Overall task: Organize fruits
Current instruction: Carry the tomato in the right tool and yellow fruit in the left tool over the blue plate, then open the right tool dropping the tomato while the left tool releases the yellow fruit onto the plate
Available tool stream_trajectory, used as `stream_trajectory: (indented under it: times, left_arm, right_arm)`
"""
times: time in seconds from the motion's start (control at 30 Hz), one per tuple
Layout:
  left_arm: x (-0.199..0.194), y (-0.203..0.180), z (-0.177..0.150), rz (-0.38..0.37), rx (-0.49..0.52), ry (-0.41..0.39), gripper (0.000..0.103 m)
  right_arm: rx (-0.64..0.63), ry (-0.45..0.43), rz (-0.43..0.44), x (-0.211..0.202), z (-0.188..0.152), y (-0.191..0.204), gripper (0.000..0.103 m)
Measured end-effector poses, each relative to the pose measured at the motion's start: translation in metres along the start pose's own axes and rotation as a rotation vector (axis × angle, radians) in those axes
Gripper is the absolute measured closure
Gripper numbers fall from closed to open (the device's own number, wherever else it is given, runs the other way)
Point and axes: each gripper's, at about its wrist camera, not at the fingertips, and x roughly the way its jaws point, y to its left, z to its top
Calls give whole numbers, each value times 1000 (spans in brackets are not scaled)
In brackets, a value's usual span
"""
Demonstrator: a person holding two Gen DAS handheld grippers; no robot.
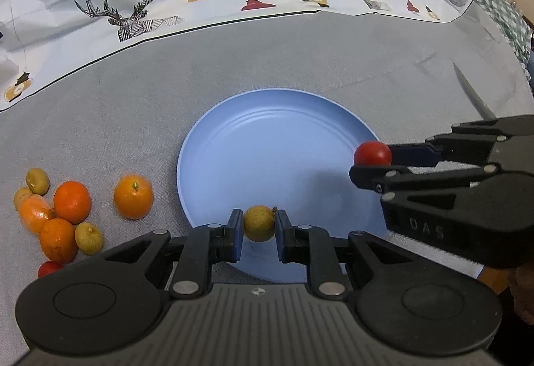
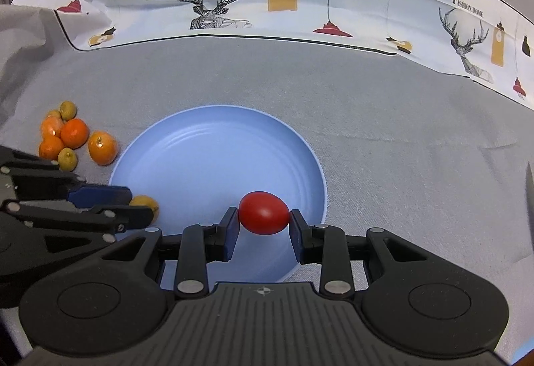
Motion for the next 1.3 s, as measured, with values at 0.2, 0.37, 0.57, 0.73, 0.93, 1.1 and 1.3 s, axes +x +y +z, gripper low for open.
stream_trajectory:
  times: [0.2,0.37,0.57,0.73,0.93,1.1,1.3]
  left_arm:
    - [1,0,1,-3,7,2,81]
    - [2,-1,2,-8,7,-2,82]
    - [0,-2,2,-4,12,-6,81]
    - [1,1,2,-15,4,5,81]
    - [-8,4,5,-2,-19,-36,77]
    - [-29,12,11,10,-70,-124,62]
    - [-45,15,16,15,-126,-222,61]
  right_arm:
    - [4,11,-6,2,0,-2,69]
    - [1,5,0,1,1,-1,69]
    - [-2,12,-7,1,0,-2,69]
    - [-15,15,-3,3,2,3,69]
    - [-32,-12,-21,-7,4,3,54]
    - [20,-76,-24,-25,13,-5,53]
    - [21,-169,-31,-44,14,-13,49]
